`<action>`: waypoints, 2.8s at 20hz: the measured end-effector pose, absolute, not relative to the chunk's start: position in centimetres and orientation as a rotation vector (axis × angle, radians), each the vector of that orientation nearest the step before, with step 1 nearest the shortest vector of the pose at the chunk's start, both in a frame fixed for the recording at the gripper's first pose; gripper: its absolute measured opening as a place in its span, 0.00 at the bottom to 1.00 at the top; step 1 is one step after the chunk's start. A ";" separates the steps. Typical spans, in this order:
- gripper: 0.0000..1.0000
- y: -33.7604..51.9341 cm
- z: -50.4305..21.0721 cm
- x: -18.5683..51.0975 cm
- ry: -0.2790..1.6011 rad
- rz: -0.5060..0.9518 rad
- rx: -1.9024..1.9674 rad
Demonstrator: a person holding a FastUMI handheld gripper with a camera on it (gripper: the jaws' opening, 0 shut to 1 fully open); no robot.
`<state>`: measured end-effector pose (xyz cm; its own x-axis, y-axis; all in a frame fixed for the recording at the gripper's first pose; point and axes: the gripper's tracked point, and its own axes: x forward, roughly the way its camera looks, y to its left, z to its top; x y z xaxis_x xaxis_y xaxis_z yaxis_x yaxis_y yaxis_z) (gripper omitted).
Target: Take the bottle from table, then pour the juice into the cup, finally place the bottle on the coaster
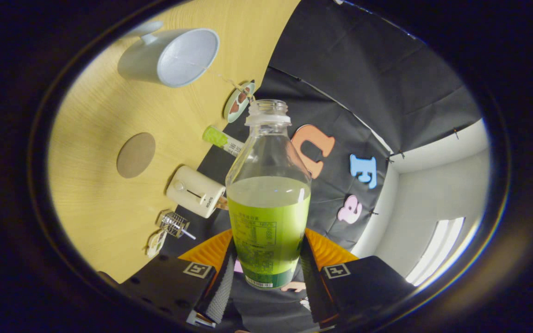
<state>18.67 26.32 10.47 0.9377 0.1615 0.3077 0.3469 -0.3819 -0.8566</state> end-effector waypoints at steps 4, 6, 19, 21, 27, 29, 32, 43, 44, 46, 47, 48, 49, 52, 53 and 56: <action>0.73 26.6 10.6 18.0 -0.381 -0.208 -1.979; 0.73 26.7 10.7 18.0 -0.388 -0.211 -1.984; 0.73 26.9 10.1 17.9 -0.394 -0.198 -1.971; 0.73 26.6 9.3 18.1 -0.365 -0.169 -1.912; 0.73 26.4 8.0 18.7 -0.293 -0.081 -1.701; 0.73 26.3 7.5 19.1 -0.257 -0.041 -1.606; 0.73 26.5 6.2 19.2 -0.192 0.040 -1.425; 0.75 28.9 1.8 18.6 0.067 0.400 -0.597; 0.75 28.9 1.8 18.9 0.082 0.420 -0.504; 0.74 29.1 2.2 19.8 0.123 0.450 -0.350; 0.74 28.9 2.5 20.2 0.130 0.457 -0.294; 0.74 28.7 2.7 20.6 0.130 0.459 -0.244; 0.74 28.6 2.6 21.0 0.129 0.464 -0.186; 0.74 28.7 2.3 22.8 0.147 0.467 -0.048; 0.74 28.3 1.9 23.4 0.160 0.459 -0.015; 0.74 28.4 0.1 25.7 0.203 0.433 0.013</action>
